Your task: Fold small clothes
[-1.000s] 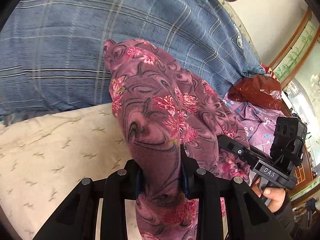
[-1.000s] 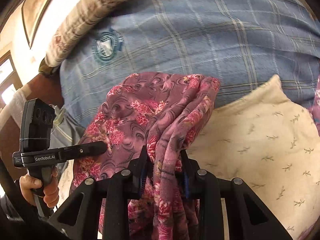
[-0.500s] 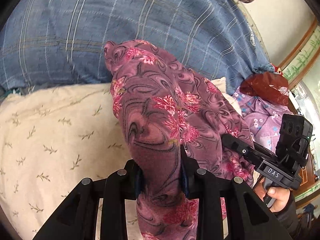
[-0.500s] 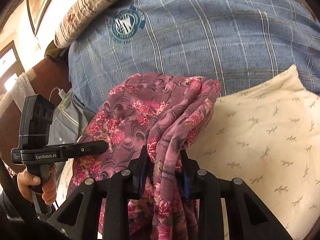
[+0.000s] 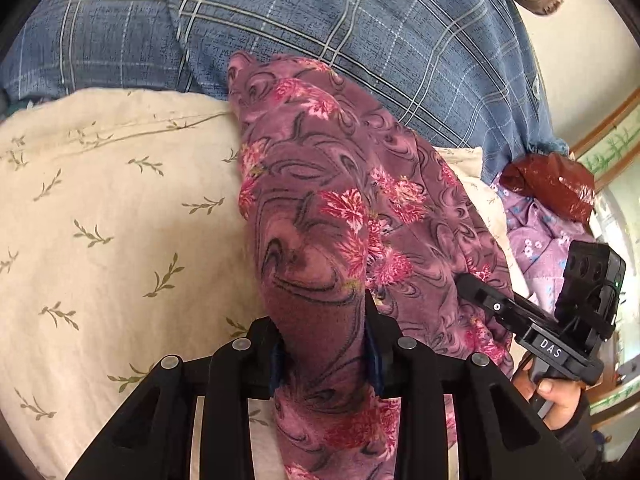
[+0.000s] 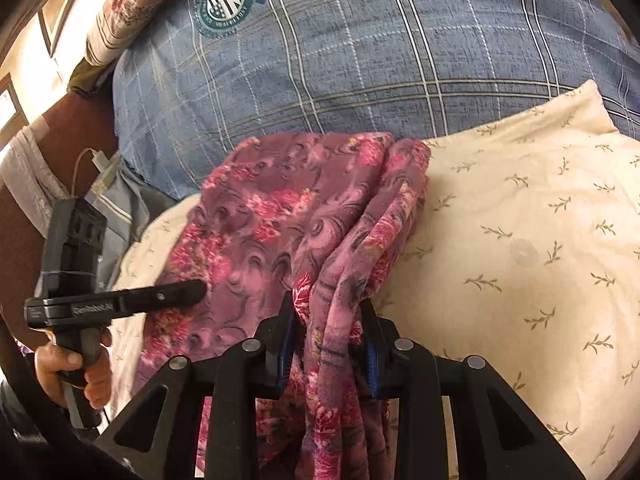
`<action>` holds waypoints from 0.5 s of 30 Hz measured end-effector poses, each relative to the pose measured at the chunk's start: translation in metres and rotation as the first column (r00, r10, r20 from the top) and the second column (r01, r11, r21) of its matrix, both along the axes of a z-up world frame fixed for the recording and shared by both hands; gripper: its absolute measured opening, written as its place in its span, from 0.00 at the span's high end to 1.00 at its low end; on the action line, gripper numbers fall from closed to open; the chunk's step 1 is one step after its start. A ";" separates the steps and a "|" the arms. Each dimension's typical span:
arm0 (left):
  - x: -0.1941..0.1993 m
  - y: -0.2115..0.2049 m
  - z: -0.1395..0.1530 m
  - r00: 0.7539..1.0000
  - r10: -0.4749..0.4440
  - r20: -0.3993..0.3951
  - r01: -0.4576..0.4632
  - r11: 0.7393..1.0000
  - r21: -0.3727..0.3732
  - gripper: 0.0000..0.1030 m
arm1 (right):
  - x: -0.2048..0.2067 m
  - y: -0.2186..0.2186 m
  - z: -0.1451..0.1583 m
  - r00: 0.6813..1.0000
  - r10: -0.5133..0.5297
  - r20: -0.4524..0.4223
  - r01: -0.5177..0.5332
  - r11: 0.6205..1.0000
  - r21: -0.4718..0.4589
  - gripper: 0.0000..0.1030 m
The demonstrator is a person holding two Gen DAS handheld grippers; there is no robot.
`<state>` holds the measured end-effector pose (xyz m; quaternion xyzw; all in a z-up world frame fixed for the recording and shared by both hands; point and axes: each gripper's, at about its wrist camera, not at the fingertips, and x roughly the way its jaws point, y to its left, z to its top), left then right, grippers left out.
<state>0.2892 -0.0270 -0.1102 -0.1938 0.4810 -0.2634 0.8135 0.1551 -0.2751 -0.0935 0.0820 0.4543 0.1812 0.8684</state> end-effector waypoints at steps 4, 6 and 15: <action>-0.004 -0.003 -0.003 1.000 -0.001 0.018 0.000 1.000 0.023 0.66 | 0.001 -0.001 -0.005 1.000 -0.016 -0.009 0.016 1.000 -0.009 0.73; -0.004 -0.008 -0.001 1.000 0.002 0.021 -0.003 0.999 0.032 0.65 | 0.000 0.000 -0.006 1.000 -0.020 -0.010 0.020 1.000 -0.015 0.72; -0.021 -0.016 0.021 0.998 0.010 0.054 -0.017 0.993 0.117 0.61 | -0.013 0.007 0.008 0.999 -0.040 0.001 0.040 0.994 -0.098 0.63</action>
